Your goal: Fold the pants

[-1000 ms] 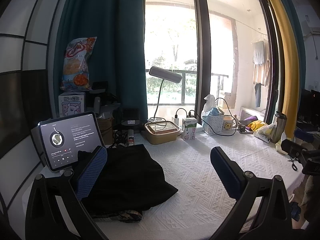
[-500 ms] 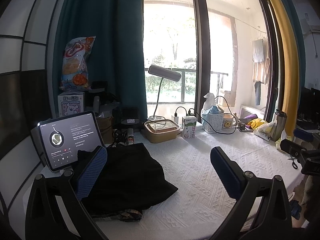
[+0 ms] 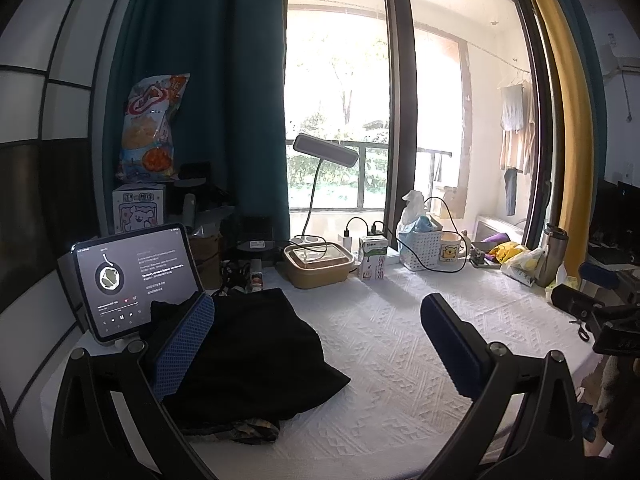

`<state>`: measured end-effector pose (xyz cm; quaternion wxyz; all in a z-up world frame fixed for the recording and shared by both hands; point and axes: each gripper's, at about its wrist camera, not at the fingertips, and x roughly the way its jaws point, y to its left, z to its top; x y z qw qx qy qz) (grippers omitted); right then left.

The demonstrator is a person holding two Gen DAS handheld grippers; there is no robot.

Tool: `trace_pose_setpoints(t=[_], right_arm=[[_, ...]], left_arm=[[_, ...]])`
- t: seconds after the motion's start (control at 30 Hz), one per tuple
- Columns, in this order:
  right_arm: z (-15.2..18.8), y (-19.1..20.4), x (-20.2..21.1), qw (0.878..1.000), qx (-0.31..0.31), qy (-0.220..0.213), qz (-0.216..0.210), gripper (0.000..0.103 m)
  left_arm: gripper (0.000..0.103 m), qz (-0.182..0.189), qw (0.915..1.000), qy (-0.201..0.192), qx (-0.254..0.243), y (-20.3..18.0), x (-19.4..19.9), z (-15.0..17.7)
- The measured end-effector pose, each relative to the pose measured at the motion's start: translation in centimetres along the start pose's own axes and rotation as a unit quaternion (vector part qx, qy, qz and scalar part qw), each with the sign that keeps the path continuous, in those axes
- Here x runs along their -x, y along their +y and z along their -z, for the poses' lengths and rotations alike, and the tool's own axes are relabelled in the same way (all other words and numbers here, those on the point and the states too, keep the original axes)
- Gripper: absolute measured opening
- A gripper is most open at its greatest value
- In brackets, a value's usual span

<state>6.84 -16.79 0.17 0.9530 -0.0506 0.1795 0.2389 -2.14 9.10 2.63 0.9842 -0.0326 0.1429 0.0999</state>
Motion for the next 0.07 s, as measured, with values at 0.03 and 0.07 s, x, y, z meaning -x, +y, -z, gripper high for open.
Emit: trace_pose_setpoints(t=[0.03, 0.07], right_arm=[[0.0, 0.01, 0.0, 1.0, 0.0, 0.0, -0.001, 0.103], [0.01, 0.0, 0.01, 1.0, 0.001, 0.0, -0.001, 0.103]], left_arm=[[0.102, 0.0, 1.0, 0.0, 0.0, 0.03, -0.01, -0.01], [0.102, 0.0, 1.0, -0.001, 0.0, 0.06, -0.03, -0.02]])
